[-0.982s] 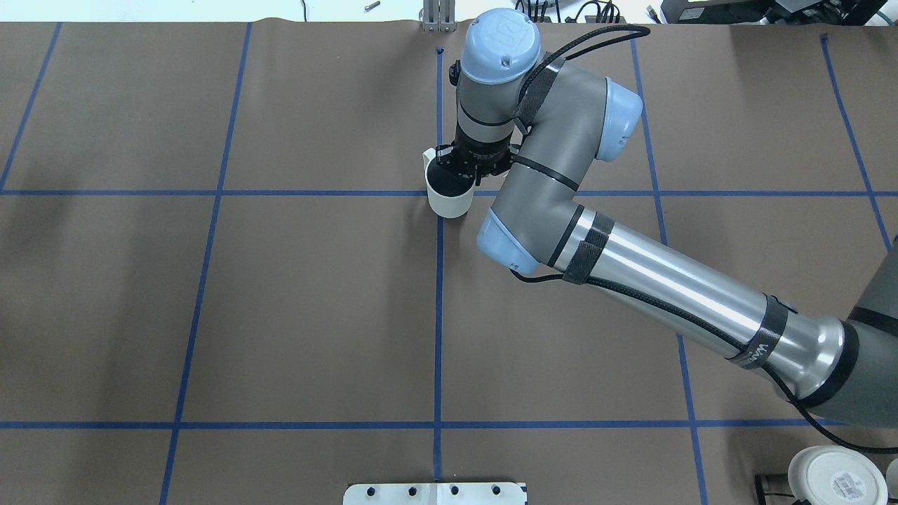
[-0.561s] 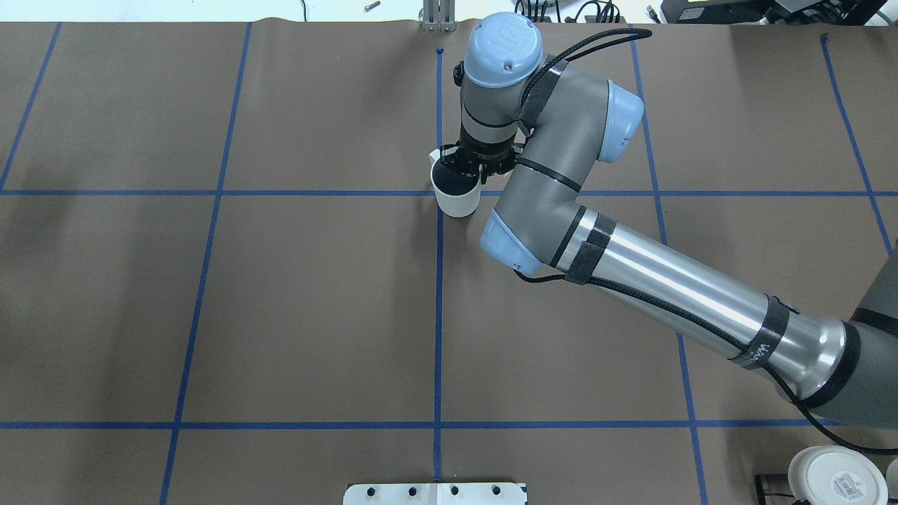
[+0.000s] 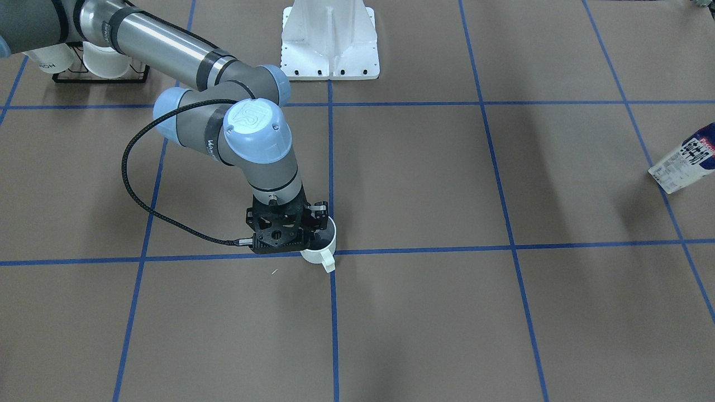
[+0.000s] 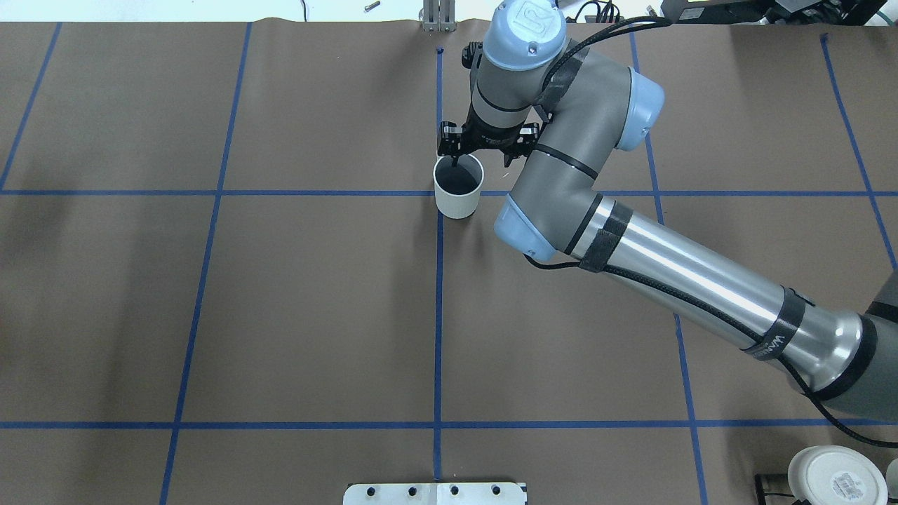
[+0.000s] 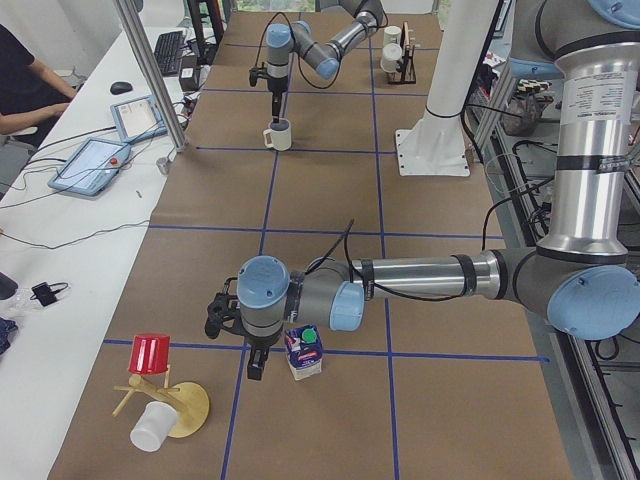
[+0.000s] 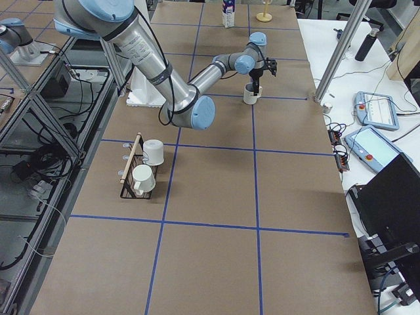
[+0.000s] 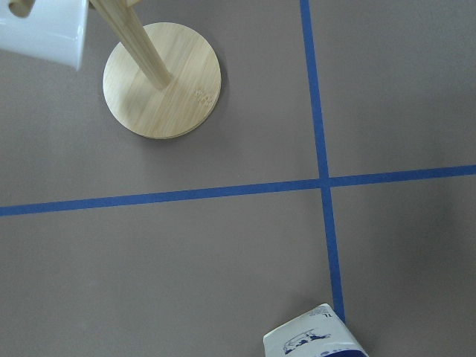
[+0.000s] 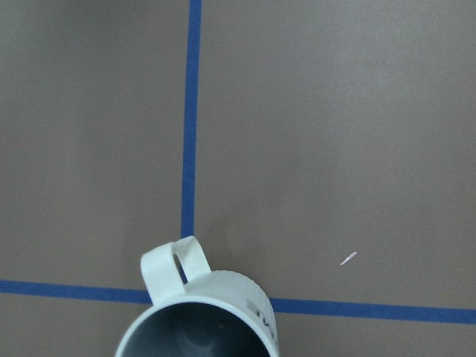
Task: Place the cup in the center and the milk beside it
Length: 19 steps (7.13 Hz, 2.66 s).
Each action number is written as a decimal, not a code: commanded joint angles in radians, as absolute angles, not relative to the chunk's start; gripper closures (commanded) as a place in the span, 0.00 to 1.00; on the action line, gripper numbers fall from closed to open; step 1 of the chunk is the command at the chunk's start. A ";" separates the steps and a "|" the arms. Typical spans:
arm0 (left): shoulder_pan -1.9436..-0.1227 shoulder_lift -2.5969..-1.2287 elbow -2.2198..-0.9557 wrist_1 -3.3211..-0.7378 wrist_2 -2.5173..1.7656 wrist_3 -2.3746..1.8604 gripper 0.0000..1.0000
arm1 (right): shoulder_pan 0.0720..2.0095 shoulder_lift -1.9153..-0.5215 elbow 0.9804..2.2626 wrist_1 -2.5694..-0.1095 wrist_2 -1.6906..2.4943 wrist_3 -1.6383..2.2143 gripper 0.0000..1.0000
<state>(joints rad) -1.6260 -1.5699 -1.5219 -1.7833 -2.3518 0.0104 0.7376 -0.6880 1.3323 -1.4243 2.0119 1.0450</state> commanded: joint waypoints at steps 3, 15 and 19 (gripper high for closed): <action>-1.618 -1.576 -1.558 -1.773 -2.376 -0.074 0.00 | 0.845 -0.802 1.517 -1.439 2.117 1.043 0.00; -1.608 -1.347 -1.715 -1.881 -2.368 -0.377 0.00 | 0.956 -1.049 1.723 -1.582 2.138 0.862 0.00; -1.543 -1.368 -1.701 -1.902 -2.362 -0.482 0.00 | 0.933 -1.051 1.723 -1.578 2.129 0.865 0.00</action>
<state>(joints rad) -1.5523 -1.3681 -1.7065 -1.8960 -2.3641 -0.4757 0.9403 -1.0506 1.7236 -1.5798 2.1313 0.8646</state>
